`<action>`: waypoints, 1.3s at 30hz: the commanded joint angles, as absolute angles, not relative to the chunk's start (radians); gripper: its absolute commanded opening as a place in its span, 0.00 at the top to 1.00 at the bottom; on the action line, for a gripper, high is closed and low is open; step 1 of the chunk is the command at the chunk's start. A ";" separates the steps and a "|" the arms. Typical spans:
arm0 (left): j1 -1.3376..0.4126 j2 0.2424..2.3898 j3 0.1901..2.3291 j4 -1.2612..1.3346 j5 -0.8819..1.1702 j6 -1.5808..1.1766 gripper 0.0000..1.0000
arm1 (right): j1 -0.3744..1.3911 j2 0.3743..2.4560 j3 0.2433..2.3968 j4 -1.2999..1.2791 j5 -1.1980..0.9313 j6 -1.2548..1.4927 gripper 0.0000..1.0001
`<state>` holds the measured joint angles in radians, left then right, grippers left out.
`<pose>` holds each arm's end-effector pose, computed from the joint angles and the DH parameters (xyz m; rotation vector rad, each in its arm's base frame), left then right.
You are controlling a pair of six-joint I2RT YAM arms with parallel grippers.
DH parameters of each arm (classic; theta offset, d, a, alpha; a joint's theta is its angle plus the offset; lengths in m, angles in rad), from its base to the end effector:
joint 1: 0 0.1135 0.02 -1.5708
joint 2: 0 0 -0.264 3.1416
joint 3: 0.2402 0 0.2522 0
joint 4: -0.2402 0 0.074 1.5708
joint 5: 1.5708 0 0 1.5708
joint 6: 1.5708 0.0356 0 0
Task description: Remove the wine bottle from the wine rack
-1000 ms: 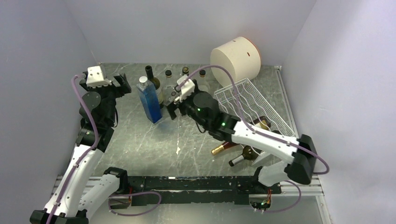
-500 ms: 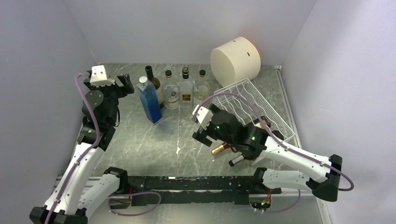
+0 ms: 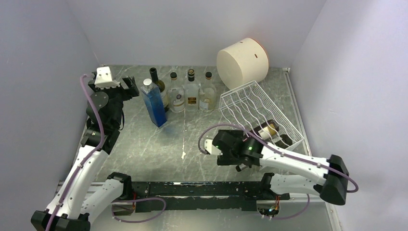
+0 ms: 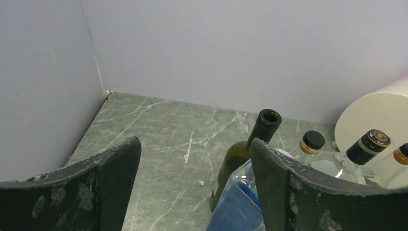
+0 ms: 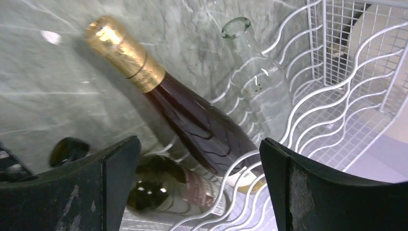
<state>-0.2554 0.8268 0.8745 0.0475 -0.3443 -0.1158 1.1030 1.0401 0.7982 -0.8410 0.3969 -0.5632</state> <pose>0.1869 -0.0364 0.3896 -0.1761 1.4709 -0.0467 0.0974 0.1622 0.2464 -1.8025 1.8108 -0.3252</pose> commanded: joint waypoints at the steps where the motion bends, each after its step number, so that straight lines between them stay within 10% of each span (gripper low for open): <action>1: -0.259 0.822 0.899 0.050 -0.333 -0.109 0.12 | 1.102 1.138 0.769 -0.695 0.575 -0.715 0.00; 39: -0.258 0.796 0.904 0.047 -0.338 -0.113 0.12 | 0.886 1.701 0.774 -0.186 0.641 -0.979 0.31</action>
